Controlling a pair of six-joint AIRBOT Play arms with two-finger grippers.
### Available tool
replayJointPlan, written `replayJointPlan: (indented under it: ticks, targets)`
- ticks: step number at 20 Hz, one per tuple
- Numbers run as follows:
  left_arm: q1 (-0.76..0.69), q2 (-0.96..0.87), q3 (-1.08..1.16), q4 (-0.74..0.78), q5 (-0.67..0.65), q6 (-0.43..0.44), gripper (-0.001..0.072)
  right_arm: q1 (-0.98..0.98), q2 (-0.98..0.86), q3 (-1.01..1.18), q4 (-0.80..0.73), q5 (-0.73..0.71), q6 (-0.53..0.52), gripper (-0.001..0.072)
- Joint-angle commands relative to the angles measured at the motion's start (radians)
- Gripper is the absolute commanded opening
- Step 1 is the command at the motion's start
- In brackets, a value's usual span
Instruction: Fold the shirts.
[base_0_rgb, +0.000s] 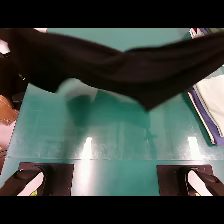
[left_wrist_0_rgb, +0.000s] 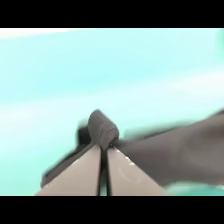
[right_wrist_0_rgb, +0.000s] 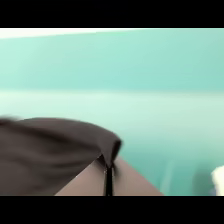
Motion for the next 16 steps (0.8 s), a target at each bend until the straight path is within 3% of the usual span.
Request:
replayJointPlan:
  ticks: [1, 6, 10, 14, 16]
  targets:
    - [0.001, 0.112, 0.140, 0.012, -0.042, -0.023, 0.0027, -0.087, 0.031, 0.171, -0.003, 0.060, -0.006, 0.0014]
    - [0.001, 0.119, 0.213, 0.010, -0.169, -0.068, 0.0027, -0.170, -0.034, 0.375, 0.000, 0.157, -0.005, 0.0014]
    - [0.000, 0.025, 0.081, 0.007, -0.360, -0.069, 0.0028, -0.030, -0.177, 0.357, -0.005, 0.207, 0.019, 0.0014]
    - [0.001, -0.057, -0.336, 0.004, -0.314, -0.059, 0.0028, 0.112, -0.373, 0.145, -0.006, 0.233, 0.034, 0.0013]
    - [0.001, -0.121, -0.536, 0.005, -0.170, -0.016, 0.0029, 0.132, -0.488, 0.055, -0.009, 0.196, 0.034, 0.0014]
